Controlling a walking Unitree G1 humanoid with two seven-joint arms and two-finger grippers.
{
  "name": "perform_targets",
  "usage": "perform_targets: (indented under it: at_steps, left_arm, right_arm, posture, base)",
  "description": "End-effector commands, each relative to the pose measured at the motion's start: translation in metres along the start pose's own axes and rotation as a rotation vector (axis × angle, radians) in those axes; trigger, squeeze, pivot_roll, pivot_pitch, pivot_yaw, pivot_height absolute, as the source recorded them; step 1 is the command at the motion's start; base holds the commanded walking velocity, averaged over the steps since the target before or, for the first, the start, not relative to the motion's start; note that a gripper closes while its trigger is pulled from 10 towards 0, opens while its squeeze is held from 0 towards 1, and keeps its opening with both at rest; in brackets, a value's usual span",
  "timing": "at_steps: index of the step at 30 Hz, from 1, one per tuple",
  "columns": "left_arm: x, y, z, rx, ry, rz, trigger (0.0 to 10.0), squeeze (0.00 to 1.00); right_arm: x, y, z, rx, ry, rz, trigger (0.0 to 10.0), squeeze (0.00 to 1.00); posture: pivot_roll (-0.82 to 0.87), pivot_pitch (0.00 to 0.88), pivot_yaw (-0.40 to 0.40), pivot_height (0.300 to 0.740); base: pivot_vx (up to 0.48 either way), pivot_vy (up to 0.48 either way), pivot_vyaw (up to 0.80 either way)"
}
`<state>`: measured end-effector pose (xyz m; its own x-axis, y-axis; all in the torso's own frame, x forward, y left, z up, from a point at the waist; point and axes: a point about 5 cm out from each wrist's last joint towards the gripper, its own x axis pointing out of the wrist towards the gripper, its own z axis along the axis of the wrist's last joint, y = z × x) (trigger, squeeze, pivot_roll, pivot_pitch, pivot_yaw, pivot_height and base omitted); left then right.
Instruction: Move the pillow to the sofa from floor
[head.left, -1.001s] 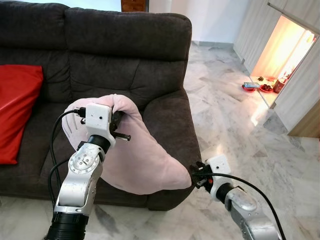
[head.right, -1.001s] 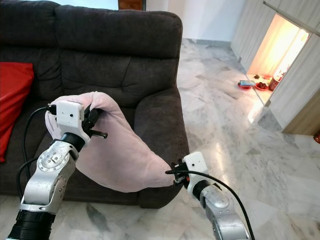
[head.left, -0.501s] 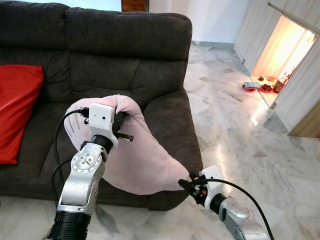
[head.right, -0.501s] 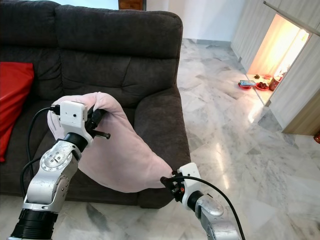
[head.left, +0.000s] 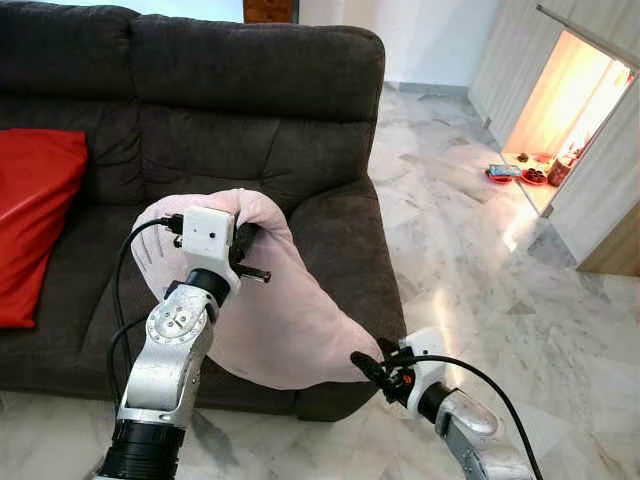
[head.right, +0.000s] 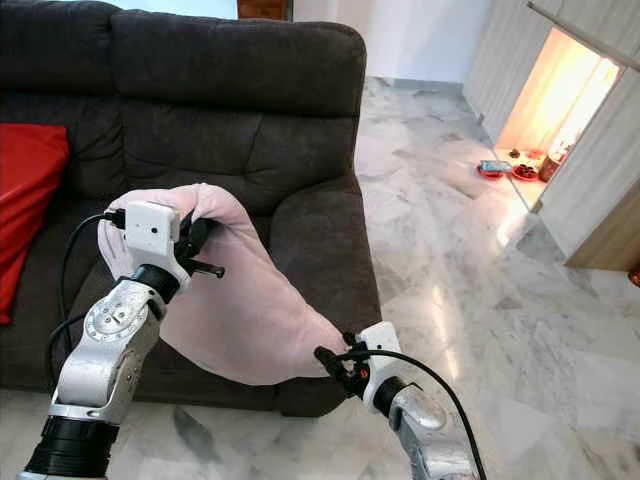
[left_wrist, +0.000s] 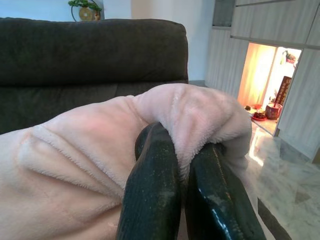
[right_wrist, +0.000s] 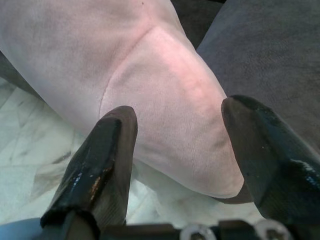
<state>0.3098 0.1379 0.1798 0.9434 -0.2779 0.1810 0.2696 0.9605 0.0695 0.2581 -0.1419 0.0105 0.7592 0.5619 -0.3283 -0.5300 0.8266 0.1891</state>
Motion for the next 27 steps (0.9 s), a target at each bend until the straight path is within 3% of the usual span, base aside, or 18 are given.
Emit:
perform_targets:
  at_steps: [1, 2, 16, 23, 27]
  left_arm:
    - [0.008, -0.009, 0.018, 0.005, -0.079, -0.052, 10.0, 0.0]
    - [0.009, -0.01, 0.018, 0.004, -0.078, -0.056, 10.0, 0.0]
    - [0.007, -0.013, 0.016, 0.0, -0.064, -0.081, 10.0, 0.0]
    - [0.006, -0.013, 0.016, 0.0, -0.059, -0.09, 10.0, 0.0]
    - [0.006, -0.014, 0.016, -0.001, -0.058, -0.092, 10.0, 0.0]
  right_arm:
    - [-0.001, -0.004, 0.0, -0.014, 0.006, -0.004, 10.0, 0.47]
    - [-0.001, -0.006, -0.004, -0.027, 0.024, -0.004, 10.0, 0.0]
    - [0.006, 0.004, -0.02, -0.18, 0.119, 0.065, 10.0, 0.0]
    - [0.006, -0.001, -0.021, -0.195, 0.113, -0.026, 10.0, 0.0]
    - [0.005, -0.008, -0.028, -0.223, 0.18, -0.087, 10.0, 0.0]
  posture:
    - [0.03, 0.0, -0.087, 0.74]
    - [0.03, 0.0, -0.087, 0.74]
    - [0.04, 0.0, -0.09, 0.74]
    - [0.04, 0.0, -0.091, 0.74]
    - [0.04, 0.0, -0.091, 0.74]
  base:
    - [0.0, 0.0, 0.0]
    - [0.0, 0.0, 0.0]
    - [0.0, 0.0, 0.0]
    - [0.0, 0.0, 0.0]
    - [0.0, 0.0, 0.0]
